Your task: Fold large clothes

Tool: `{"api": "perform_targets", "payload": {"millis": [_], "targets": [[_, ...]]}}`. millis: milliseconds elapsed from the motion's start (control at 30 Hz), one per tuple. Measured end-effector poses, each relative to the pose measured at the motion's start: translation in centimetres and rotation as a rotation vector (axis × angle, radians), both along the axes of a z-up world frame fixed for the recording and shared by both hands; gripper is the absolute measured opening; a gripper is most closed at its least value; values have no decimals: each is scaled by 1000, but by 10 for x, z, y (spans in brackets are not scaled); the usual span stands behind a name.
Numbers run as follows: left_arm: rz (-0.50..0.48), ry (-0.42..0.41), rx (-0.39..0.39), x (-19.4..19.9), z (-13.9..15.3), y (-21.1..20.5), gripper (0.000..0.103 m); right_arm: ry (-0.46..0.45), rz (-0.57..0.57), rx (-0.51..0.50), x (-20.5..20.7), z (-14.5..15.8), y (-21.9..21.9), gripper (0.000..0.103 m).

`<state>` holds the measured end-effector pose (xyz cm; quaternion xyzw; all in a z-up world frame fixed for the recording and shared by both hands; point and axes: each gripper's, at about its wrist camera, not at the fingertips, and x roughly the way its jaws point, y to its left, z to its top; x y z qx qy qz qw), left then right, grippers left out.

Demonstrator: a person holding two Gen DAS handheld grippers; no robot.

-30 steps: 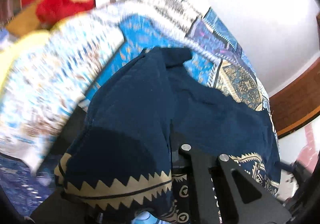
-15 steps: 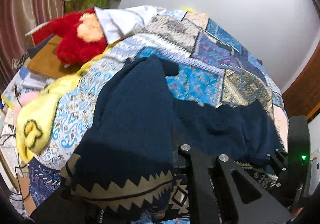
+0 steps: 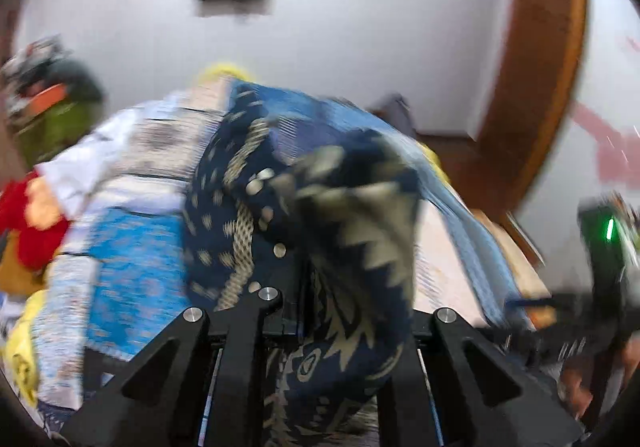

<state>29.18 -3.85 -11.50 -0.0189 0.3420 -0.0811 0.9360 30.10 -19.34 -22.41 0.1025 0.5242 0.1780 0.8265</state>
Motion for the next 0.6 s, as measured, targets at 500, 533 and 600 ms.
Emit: {"api": "perform_targets", "payload": {"millis": [500, 533, 600], "targets": [[-276, 231, 111, -39, -46, -52, 80, -115, -62, -48, -68, 37, -66, 103], [-266, 218, 127, -41, -40, -47, 83, -127, -50, -36, -67, 43, -59, 103], [-242, 197, 155, -52, -28, -40, 87, -148, -26, -14, -65, 49, -46, 103]]}}
